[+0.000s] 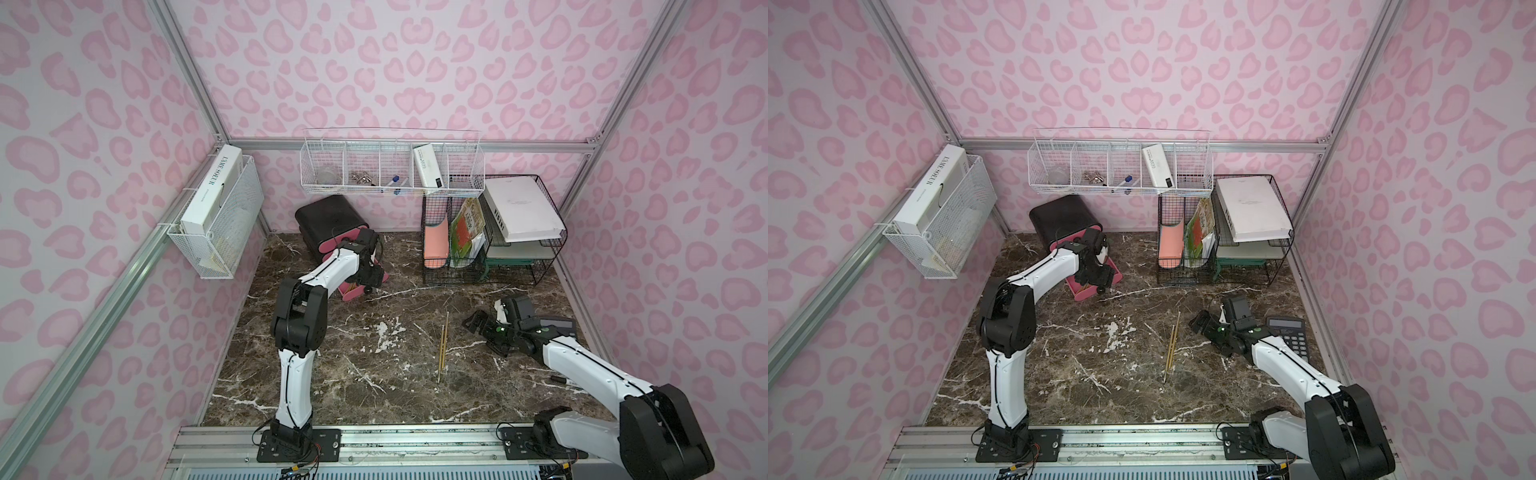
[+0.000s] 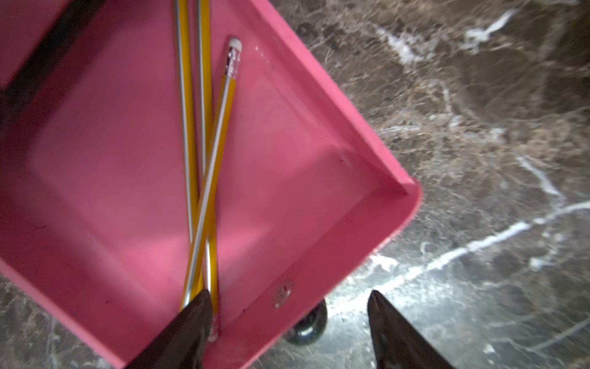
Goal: Please place the pencils in the drawer according to their color
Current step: Adjust the pencil in the drawer, then pick up the pencil from the center of the board.
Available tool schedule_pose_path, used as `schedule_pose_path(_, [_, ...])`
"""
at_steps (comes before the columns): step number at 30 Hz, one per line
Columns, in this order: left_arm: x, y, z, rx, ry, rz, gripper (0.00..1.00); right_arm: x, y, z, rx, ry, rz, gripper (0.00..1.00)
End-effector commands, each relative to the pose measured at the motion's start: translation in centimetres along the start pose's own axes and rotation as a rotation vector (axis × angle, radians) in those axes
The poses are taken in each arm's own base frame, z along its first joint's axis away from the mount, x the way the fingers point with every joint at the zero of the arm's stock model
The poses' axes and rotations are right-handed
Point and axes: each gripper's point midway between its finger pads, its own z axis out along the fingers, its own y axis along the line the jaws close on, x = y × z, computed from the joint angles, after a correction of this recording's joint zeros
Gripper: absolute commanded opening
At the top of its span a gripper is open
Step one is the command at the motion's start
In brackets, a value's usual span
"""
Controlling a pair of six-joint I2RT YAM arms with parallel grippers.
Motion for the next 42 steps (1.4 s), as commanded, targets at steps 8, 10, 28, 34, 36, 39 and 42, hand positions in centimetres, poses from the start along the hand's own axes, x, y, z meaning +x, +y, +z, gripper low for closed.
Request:
schedule_pose_path(8, [0.3, -4.2, -5.6, 0.121, -0.047, -0.004, 0.79, -0.2, -0.1, 0.1, -0.003, -0.007, -0.007, 0.98])
schedule_pose_path(10, [1.8, -5.9, -5.9, 0.144, -0.020, -0.004, 0.79, -0.2, -0.4, 0.1, 0.006, -0.010, -0.009, 0.98])
schedule_pose_path(28, [11.7, -20.3, -2.6, 0.167, 0.165, -0.027, 0.79, -1.1, -3.1, -0.7, 0.044, -0.055, 0.022, 0.98])
schedule_pose_path(34, [12.6, -21.6, -1.5, 0.158, 0.188, -0.004, 0.76, -1.4, -3.4, -0.9, 0.044, -0.059, 0.025, 0.98])
schedule_pose_path(36, [12.8, -21.9, -1.2, 0.146, 0.193, 0.009, 0.75, -1.4, -3.4, -0.8, 0.044, -0.055, 0.025, 0.98])
schedule_pose_path(39, [13.3, -22.4, -0.7, 0.145, 0.203, 0.022, 0.73, -1.5, -3.6, -0.7, 0.047, -0.052, 0.026, 0.98])
schedule_pose_path(42, [13.7, -23.0, -0.4, 0.147, 0.211, 0.031, 0.73, -1.6, -3.6, -0.7, 0.048, -0.053, 0.026, 0.98])
